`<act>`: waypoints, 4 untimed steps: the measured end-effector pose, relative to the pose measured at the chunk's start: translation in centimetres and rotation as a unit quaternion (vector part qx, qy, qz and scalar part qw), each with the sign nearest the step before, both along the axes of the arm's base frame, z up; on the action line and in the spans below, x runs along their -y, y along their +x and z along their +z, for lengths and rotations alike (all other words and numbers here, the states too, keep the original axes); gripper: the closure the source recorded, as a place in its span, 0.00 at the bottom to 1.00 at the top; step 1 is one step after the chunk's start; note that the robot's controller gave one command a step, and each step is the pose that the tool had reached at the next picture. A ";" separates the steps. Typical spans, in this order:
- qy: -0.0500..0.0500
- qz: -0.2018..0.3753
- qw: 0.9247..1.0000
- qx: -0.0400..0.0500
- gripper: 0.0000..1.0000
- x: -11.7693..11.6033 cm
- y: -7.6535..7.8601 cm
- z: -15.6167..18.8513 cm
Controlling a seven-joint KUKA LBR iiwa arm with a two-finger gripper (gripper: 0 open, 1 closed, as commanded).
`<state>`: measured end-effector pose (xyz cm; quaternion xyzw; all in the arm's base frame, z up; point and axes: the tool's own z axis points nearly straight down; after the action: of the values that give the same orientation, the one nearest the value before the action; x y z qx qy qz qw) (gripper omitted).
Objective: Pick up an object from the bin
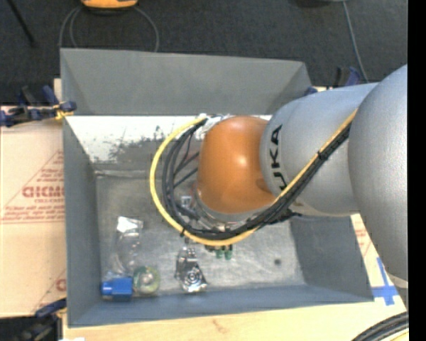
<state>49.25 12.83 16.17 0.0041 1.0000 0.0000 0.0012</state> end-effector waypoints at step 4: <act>-0.001 0.384 0.923 0.013 0.00 3.4 -1.3 -8.2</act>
Offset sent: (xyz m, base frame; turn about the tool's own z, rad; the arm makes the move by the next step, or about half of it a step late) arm -0.0174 -0.0547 -0.0734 -0.4829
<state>48.00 9.45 7.96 -0.3805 0.9247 -0.0008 0.0146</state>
